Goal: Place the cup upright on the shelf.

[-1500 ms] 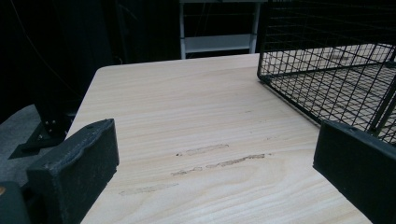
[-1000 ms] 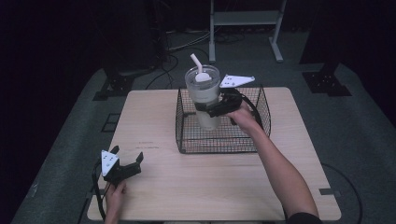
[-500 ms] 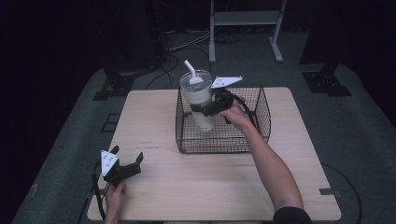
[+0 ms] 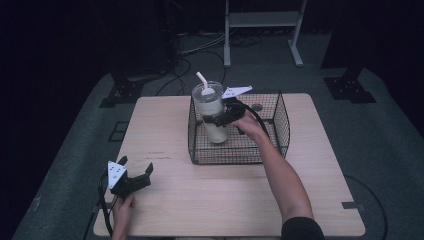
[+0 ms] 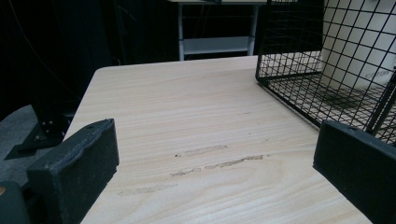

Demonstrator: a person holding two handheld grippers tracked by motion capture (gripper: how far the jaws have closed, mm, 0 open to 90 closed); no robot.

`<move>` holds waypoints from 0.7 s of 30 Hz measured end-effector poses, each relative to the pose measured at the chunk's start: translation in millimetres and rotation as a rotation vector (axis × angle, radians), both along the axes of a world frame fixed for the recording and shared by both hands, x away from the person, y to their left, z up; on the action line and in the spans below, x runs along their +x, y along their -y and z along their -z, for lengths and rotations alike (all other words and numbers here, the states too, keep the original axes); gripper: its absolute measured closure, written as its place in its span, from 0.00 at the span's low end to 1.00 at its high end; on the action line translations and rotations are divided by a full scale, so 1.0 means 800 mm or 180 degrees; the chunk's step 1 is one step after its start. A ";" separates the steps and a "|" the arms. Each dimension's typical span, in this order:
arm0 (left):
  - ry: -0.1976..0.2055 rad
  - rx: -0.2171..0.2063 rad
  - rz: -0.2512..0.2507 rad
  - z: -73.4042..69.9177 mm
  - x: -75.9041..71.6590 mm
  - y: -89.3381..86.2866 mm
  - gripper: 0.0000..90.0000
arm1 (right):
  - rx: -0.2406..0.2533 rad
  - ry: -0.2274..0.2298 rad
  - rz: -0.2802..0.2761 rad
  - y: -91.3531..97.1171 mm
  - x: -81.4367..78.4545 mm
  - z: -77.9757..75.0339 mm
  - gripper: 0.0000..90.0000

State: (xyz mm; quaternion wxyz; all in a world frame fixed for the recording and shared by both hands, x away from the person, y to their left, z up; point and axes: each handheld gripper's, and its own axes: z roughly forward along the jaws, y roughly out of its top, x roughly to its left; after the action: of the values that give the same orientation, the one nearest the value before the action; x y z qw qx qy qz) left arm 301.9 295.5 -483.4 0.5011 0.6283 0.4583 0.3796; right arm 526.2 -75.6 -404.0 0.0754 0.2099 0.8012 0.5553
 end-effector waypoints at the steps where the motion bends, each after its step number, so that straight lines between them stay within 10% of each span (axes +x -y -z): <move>1: 0.0001 0.0000 0.0002 0.000 0.000 0.000 0.00 | -0.0009 -0.0007 0.0004 0.000 0.001 0.002 0.08; 21: 0.0001 0.0022 0.0018 0.000 -0.002 0.000 0.00 | -0.0232 0.0046 -0.0049 0.004 0.002 0.017 0.08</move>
State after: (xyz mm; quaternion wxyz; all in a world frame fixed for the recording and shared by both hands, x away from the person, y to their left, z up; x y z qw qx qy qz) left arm 300.7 295.5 -483.2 0.5001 0.6313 0.4551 0.3799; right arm 527.7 -78.7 -417.4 0.0846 0.1968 0.8219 0.5278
